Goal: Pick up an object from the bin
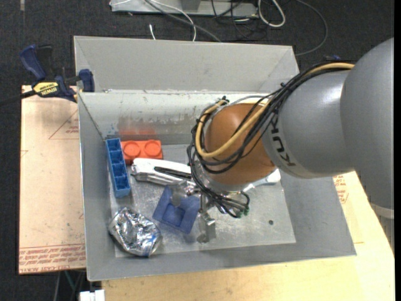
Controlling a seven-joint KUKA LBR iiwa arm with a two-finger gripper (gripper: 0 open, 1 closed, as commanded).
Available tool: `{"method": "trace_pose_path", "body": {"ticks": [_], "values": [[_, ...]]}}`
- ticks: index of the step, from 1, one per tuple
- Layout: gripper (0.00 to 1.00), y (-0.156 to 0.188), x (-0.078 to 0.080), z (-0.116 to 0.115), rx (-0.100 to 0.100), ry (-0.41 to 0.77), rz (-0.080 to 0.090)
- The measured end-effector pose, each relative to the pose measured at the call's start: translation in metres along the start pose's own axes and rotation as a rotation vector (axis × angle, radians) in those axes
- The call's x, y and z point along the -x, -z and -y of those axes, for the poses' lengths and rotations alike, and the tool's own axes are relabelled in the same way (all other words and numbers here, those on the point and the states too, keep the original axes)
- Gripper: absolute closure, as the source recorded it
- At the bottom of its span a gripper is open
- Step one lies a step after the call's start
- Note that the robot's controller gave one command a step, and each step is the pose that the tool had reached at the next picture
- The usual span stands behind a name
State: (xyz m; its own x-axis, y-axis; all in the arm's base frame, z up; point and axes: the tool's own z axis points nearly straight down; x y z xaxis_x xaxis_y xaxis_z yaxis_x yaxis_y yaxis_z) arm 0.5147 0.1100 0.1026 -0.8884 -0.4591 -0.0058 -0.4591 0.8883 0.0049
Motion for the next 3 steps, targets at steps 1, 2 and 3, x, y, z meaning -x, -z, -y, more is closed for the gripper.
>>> {"method": "trace_pose_path", "body": {"ticks": [1,2,3], "values": [[1.0,-0.005,0.007,0.022,-0.006,0.049,0.011],[1.0,-0.005,0.007,0.022,-0.006,0.049,0.011],[0.0,-0.033,0.013,-0.01,-0.004,0.057,0.011]]}}
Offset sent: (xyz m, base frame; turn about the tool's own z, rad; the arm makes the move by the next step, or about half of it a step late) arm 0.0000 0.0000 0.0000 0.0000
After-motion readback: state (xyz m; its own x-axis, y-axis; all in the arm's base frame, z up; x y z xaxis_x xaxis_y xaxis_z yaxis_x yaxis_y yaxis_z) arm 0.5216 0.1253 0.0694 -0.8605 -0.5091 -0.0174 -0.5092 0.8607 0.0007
